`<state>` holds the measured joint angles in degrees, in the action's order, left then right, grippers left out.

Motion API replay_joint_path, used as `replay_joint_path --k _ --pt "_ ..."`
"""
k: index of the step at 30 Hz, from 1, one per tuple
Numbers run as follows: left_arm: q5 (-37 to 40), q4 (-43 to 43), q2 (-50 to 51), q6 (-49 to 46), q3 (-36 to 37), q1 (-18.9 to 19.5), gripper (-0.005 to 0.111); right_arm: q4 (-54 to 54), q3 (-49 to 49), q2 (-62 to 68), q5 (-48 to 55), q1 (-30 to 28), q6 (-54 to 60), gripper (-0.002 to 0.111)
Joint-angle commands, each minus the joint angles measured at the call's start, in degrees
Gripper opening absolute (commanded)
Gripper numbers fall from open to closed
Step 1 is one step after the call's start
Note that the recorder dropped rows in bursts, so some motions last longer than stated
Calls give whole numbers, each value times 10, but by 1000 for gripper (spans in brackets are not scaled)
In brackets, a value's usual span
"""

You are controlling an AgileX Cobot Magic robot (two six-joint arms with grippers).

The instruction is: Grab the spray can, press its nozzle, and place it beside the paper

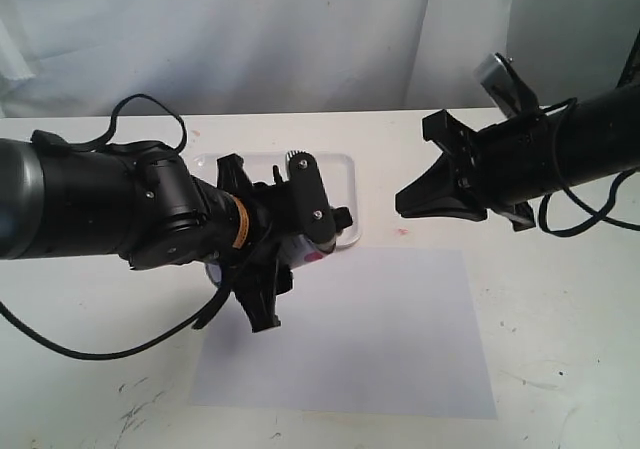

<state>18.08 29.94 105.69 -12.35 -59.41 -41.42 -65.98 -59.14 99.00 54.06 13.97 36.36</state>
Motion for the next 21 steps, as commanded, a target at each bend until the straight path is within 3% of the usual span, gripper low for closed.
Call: replay_joint_path --k 1,21 --pt "-18 6 -5 16 -8 15 0 -51 -5 31 29 4 43 0" --pt "-12 -31 -5 18 -8 15 0 -99 -5 66 41 21 80 0"
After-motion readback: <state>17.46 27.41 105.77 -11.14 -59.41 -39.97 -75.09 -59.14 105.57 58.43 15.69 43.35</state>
